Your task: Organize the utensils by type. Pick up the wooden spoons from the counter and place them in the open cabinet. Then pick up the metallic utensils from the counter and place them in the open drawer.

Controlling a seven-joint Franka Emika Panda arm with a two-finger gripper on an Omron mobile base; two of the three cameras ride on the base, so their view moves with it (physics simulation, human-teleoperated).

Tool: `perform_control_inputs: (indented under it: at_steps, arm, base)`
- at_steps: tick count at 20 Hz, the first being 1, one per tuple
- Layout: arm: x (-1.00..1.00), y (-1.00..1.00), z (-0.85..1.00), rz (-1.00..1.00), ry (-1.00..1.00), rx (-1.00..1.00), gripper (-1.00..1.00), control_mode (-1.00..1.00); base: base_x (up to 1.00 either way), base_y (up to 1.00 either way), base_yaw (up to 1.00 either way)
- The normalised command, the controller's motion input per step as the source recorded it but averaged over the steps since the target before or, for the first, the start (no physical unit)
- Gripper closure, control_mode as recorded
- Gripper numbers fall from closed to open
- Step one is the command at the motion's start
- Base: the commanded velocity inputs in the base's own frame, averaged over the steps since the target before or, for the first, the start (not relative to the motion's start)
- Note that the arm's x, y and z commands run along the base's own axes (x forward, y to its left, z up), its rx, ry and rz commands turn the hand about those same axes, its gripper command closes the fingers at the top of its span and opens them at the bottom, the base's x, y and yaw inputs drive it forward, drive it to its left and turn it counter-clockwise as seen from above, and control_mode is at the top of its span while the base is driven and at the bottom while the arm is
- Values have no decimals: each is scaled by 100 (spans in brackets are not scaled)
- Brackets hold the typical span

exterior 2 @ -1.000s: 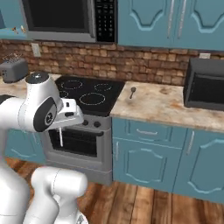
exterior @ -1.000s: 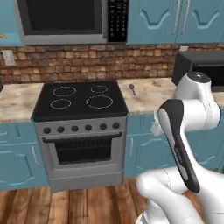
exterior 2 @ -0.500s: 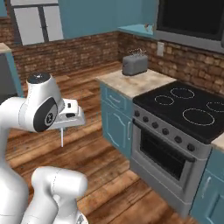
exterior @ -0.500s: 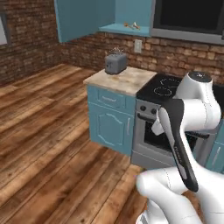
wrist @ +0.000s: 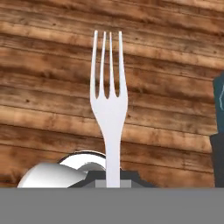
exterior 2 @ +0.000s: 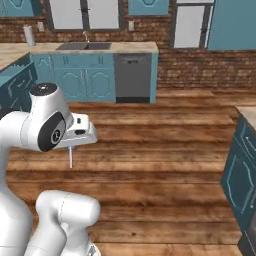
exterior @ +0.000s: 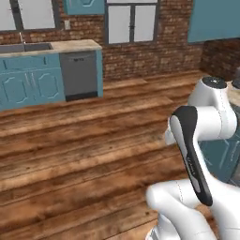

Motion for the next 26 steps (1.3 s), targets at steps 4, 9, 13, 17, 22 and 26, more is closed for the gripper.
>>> perform_control_inputs:
  at_steps: [4, 9, 13, 17, 22, 26]
  arm:
    - [0, 0, 0, 0, 0, 0, 100, 100]
    - [0, 0, 0, 0, 0, 0, 100, 100]
    - [0, 0, 0, 0, 0, 0, 100, 100]
    - [0, 0, 0, 0, 0, 0, 100, 100]
    - [0, 0, 0, 0, 0, 0, 100, 100]
    - [0, 0, 0, 0, 0, 0, 100, 100]
  base:
    - [-4, 5, 100]
    - [-3, 3, 66]
    - [0, 0, 0]
    - [6, 1, 0]
    - [76, 59, -1]
    - [100, 69, -7]
